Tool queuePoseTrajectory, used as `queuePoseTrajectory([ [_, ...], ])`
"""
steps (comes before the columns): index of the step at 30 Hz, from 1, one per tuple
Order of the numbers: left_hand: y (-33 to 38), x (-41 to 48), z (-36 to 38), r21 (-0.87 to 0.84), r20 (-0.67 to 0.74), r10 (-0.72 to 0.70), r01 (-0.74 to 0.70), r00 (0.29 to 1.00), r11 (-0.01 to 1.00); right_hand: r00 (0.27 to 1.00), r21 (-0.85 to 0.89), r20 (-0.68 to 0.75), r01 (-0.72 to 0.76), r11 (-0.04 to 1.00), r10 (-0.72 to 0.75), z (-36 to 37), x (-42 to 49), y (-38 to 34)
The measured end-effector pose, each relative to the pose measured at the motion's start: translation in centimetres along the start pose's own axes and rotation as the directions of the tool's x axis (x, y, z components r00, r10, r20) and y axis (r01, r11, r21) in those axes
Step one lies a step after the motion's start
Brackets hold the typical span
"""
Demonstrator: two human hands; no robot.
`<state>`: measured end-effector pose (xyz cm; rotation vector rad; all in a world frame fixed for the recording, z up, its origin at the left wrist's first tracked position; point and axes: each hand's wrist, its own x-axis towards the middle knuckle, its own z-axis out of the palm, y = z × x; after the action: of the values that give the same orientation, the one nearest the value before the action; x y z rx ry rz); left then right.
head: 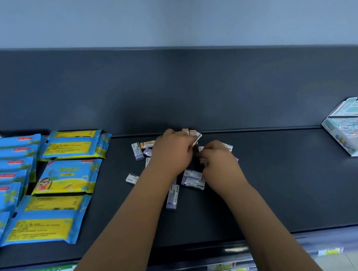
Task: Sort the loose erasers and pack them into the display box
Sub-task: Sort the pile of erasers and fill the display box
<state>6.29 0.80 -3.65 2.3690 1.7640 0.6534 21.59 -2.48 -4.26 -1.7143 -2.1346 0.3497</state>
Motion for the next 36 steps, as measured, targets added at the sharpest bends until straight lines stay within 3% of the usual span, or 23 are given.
queuePoseTrajectory([
  [7, -0.7, -0.6, 0.1, 0.145, -0.041, 0.020, -0.014, 0.999, 0.989, 1.000, -0.112, 0.023, 0.015, 0.994, -0.012, -0.9, 0.9, 0.6],
  [12, -1.2, -1.6, -0.1, 0.116, -0.083, -0.034, 0.043, 0.996, 0.992, 0.999, -0.169, 0.042, 0.015, 0.986, -0.008, -1.3, 1.2, 0.5],
  [18, -1.2, -2.0, -0.8, 0.084, -0.029, -0.132, 0.134, 0.991, 0.987, 0.998, -0.114, -0.044, 0.034, 0.993, -0.039, -1.2, 1.4, 0.8],
  [27, -1.3, -1.6, -0.6, 0.052, 0.027, -0.176, 0.174, 0.984, 0.983, 0.986, -0.114, 0.121, 0.129, 0.985, -0.115, -1.3, 2.6, 1.4],
  [31, -1.0, -1.5, -1.2, -0.089, 0.048, -0.223, 0.227, 0.974, 0.970, 0.977, -0.112, 0.163, 0.157, 0.981, -0.138, -1.8, 2.8, 1.6],
  [36, 0.1, -2.6, -2.6, -0.230, -0.047, -0.177, 0.162, 0.983, 0.960, 0.986, 0.058, -0.015, 0.165, 0.985, -0.165, -2.0, 1.1, 2.1],
])
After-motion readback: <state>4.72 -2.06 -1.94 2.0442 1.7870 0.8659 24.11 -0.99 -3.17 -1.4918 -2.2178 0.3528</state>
